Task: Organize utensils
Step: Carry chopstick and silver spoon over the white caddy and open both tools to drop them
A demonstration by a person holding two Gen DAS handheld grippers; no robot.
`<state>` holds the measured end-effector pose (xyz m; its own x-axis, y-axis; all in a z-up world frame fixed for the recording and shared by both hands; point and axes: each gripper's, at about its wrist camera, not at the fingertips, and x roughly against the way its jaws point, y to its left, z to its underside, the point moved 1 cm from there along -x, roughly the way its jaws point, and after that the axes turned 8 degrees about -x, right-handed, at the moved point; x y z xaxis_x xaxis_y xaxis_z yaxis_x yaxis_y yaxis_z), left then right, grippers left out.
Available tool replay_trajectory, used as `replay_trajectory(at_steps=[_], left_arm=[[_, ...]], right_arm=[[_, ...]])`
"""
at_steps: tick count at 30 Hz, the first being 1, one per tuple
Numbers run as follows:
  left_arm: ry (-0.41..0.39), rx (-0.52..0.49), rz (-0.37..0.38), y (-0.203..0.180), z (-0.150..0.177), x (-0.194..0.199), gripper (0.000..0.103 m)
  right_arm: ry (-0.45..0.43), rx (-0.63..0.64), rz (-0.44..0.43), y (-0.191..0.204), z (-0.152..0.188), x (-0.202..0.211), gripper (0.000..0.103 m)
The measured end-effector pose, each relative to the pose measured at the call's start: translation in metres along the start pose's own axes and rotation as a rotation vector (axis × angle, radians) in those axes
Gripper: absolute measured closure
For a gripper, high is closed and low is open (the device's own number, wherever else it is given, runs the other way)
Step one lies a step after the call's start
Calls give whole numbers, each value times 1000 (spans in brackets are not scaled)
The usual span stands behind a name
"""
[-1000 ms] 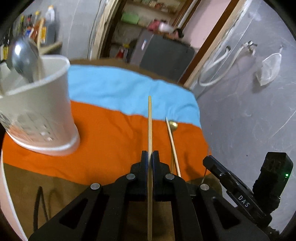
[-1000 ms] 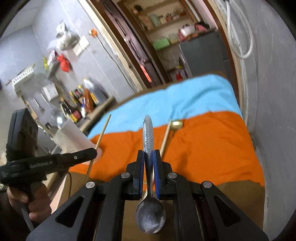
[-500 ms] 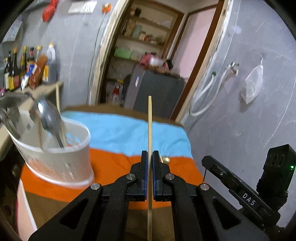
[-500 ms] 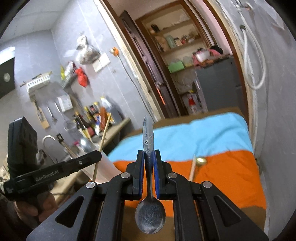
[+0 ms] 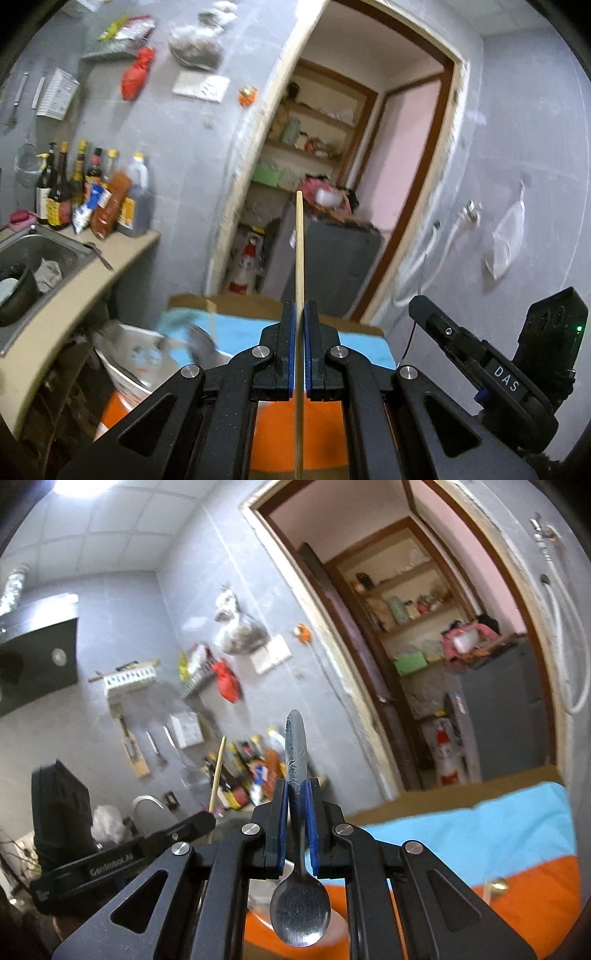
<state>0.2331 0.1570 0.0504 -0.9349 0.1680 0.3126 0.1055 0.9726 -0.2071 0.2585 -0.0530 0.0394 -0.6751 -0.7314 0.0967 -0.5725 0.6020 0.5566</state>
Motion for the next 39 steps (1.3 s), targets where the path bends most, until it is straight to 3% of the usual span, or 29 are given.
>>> replay_trajectory(at_steps=[7,15,33,39], left_arm=[[-109,128,-62,84,-22,16,101],[-159,225,-84,146,-19,2,101],[-219,46,-191,140,33,-29,101],[-200,-12,-200,135,43,-30,101]], right_arm=[[-54,-17,-80,23,3,-42,96],[-60,-13,-62,13,26,-73,95],[-15,105,-51,-1,80,-100,95],[11,151,-35,2,89,-100,94]])
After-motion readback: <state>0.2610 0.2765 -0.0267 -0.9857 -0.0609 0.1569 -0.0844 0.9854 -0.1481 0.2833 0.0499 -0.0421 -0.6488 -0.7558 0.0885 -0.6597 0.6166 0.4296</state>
